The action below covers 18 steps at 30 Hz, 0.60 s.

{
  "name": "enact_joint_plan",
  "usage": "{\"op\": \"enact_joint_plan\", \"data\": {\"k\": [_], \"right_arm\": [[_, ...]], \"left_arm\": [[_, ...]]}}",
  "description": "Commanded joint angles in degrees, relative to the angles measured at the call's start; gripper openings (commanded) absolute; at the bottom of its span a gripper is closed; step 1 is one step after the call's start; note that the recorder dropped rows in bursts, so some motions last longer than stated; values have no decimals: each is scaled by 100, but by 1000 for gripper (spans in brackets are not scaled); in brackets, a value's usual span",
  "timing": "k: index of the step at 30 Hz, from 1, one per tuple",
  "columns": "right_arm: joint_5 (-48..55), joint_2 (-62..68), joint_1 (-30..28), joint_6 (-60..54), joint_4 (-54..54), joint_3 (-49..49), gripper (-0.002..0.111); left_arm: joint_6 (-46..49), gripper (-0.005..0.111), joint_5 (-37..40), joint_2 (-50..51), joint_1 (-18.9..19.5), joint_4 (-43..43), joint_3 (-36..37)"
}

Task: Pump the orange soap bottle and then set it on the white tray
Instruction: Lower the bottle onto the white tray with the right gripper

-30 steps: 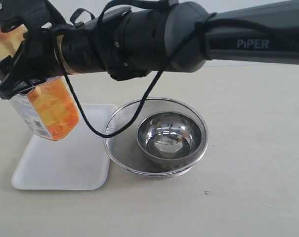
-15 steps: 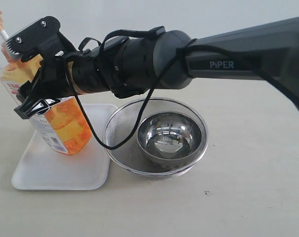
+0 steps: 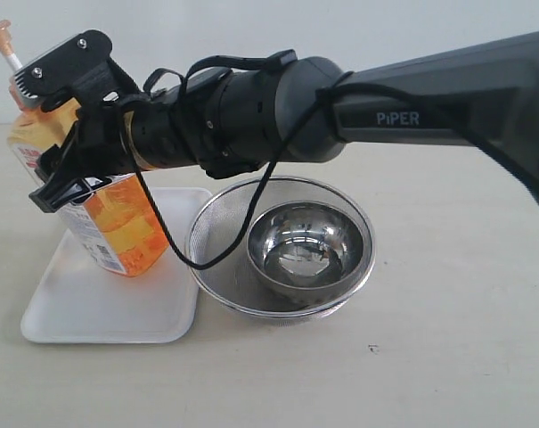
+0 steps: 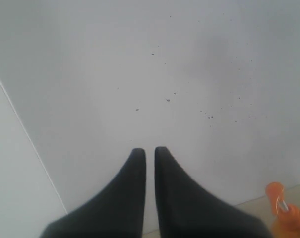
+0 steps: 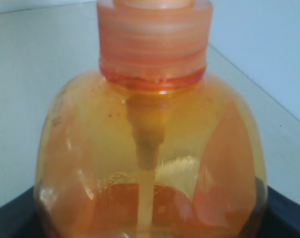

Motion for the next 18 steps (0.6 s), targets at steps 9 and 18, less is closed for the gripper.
{"op": "enact_joint_plan", "data": {"k": [9,18], "right_arm": [[27,-131,-33,-26,55,-90,0],[28,-131,-33,-67,55,-90,13]], "left_arm": [[-3,5,-60,-25,-9,1,32],[-3,5,-60,-25,-9,1,32]]}}
